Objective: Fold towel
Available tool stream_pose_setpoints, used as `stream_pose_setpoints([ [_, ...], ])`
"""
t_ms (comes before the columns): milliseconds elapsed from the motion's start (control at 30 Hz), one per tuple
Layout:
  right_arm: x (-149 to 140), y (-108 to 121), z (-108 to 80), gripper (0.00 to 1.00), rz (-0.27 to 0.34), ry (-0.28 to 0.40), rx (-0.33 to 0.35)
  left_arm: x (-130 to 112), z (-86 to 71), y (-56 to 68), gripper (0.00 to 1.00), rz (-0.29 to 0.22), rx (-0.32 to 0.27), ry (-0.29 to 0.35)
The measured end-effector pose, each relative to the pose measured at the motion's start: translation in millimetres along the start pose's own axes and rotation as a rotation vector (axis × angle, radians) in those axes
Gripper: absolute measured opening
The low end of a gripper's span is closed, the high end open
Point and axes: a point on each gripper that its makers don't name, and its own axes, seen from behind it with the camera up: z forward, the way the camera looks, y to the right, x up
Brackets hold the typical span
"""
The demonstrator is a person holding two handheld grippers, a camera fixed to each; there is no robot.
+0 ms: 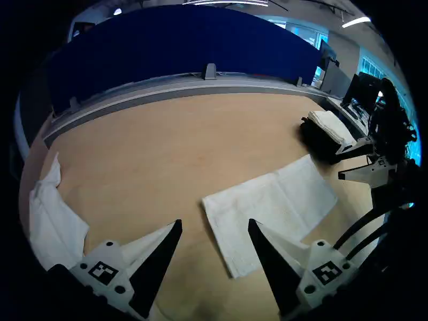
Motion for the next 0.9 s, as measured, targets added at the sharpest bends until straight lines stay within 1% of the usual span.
stream_pose_setpoints([
  [200, -3.4, -1.2, -4.5, 1.00, -0.007, 0.000, 0.004, 1.9, -7.0, -3.0, 0.93, -0.014, 0.022, 0.024],
  [300, -6.9, -1.9, -5.5, 1.00, -0.014, -0.004, 0.008, 0.4, -11.7, -6.0, 0.92, -0.024, 0.036, 0.035],
  [400, -11.2, -3.5, -6.2, 1.00, -0.021, -0.011, 0.018, -2.1, -19.3, -11.4, 0.93, -0.029, 0.062, 0.049],
  [600, -17.4, -6.4, -6.9, 1.00, -0.047, -0.023, 0.038, -13.5, -39.9, -17.9, 0.93, -0.035, 0.116, 0.075],
  [700, -21.0, -8.7, -7.6, 1.00, -0.068, -0.035, 0.054, -22.8, -52.7, -19.8, 0.93, -0.049, 0.140, 0.082],
  [900, -29.6, -10.0, -9.6, 1.00, -0.115, -0.062, 0.075, -45.6, -80.6, -23.4, 0.93, -0.095, 0.181, 0.088],
])
